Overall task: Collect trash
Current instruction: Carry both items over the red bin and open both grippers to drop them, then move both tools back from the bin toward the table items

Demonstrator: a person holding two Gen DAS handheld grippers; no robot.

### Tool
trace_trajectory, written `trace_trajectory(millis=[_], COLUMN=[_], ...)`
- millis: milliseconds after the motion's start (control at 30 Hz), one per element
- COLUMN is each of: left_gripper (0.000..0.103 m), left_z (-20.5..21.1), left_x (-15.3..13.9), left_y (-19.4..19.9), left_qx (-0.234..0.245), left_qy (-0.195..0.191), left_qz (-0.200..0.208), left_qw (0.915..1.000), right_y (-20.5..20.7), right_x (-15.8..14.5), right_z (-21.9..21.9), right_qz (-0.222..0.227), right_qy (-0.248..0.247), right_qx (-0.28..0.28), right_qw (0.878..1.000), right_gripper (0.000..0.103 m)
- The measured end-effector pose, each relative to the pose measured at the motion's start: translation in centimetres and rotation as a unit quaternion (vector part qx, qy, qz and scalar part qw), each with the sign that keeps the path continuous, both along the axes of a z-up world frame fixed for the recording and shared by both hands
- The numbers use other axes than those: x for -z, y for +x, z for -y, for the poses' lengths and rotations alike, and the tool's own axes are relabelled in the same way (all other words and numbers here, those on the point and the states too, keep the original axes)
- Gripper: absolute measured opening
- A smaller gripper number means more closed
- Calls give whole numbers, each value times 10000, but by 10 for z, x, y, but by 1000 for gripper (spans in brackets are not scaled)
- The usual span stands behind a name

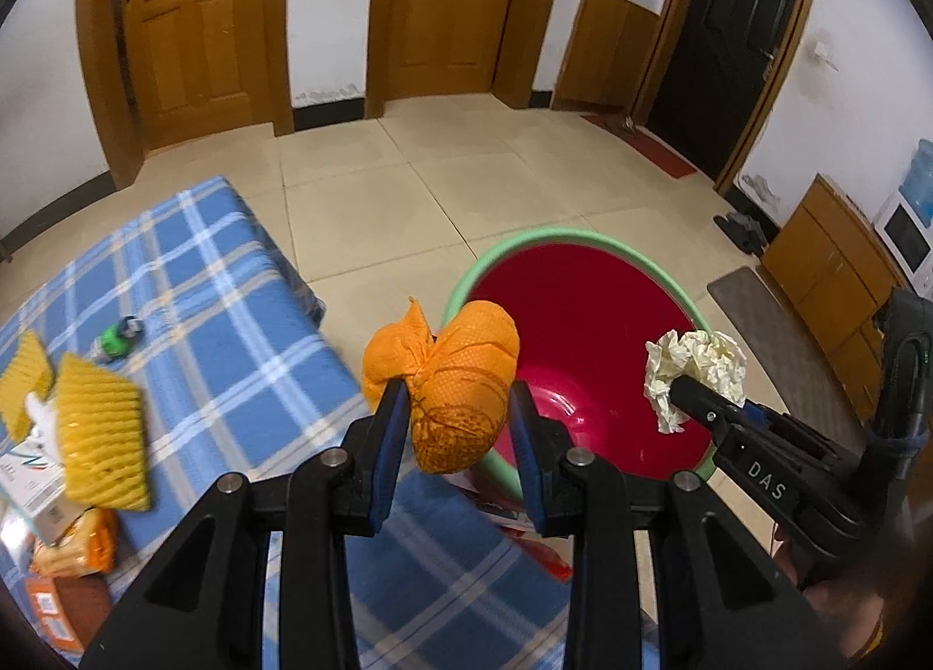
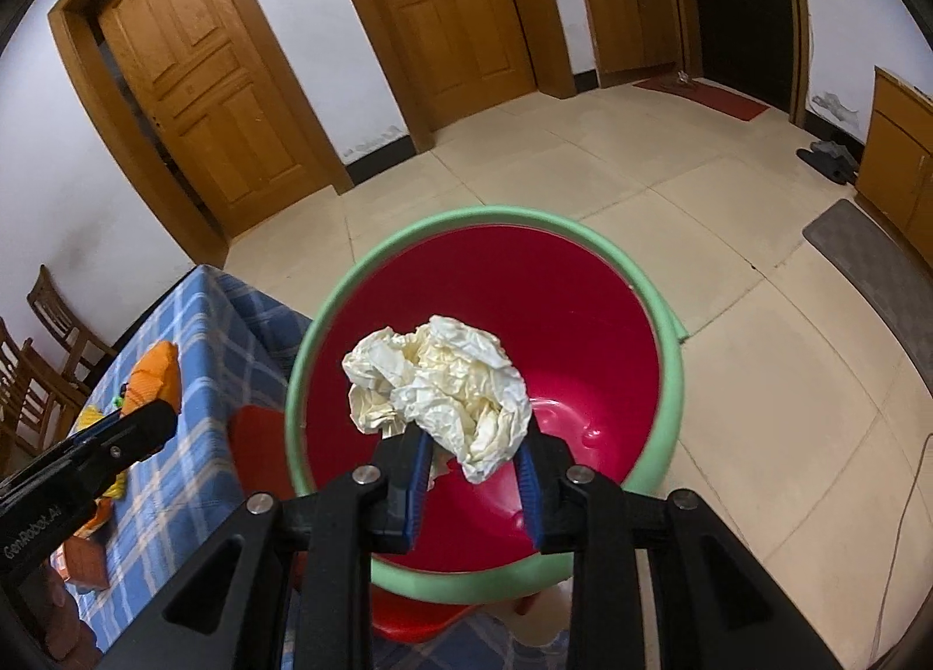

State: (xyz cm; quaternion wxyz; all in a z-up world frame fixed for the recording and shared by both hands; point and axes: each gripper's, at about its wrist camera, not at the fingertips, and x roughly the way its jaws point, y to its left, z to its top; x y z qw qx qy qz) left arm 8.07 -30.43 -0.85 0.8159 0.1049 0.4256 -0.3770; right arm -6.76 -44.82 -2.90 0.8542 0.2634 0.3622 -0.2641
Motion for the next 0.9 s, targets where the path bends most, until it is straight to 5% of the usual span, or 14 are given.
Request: trace_trajectory(millis=[667,900], left_gripper=[35,57], left_z=[47,49], left_x=[32,29], left_y=[6,7], left_qx=[301,257], left_qy=[334,308], left_qz=[-142,-108], left_qw=[9989,9991], right_y=[-3,-4], right_x=[6,4], right_z=[11,12], right_qz=[-40,7], right_qy=[-25,-15], right_qx=[151,184], right_qw=[9999,9998], right_gripper=[52,54])
